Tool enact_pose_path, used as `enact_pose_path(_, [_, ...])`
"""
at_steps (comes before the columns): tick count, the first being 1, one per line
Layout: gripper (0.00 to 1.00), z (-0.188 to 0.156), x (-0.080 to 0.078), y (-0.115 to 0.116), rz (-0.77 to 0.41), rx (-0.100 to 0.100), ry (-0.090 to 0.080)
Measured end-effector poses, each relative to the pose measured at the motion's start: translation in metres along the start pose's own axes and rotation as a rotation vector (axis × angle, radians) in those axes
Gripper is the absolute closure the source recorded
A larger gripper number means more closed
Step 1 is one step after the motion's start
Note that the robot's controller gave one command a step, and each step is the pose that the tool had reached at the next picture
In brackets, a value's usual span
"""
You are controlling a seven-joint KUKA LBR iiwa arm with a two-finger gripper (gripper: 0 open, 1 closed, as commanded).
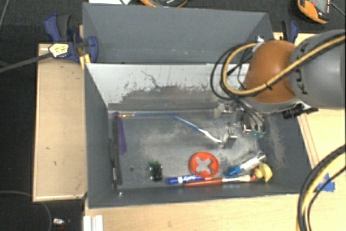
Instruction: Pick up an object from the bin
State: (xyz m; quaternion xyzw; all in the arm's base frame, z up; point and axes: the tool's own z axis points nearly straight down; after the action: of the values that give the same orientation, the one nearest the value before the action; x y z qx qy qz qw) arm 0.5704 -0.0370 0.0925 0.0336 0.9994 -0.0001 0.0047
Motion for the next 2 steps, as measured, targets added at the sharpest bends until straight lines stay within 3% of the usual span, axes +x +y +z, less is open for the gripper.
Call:
enact_pose_path(1, [1.00, 0.0219, -0.0181, 0.0191, -0.087, -0.001, -0.005])
enact_pose_path(2, [1.00, 0.0219, -0.0181, 0.0190, -0.088, -0.001, -0.005])
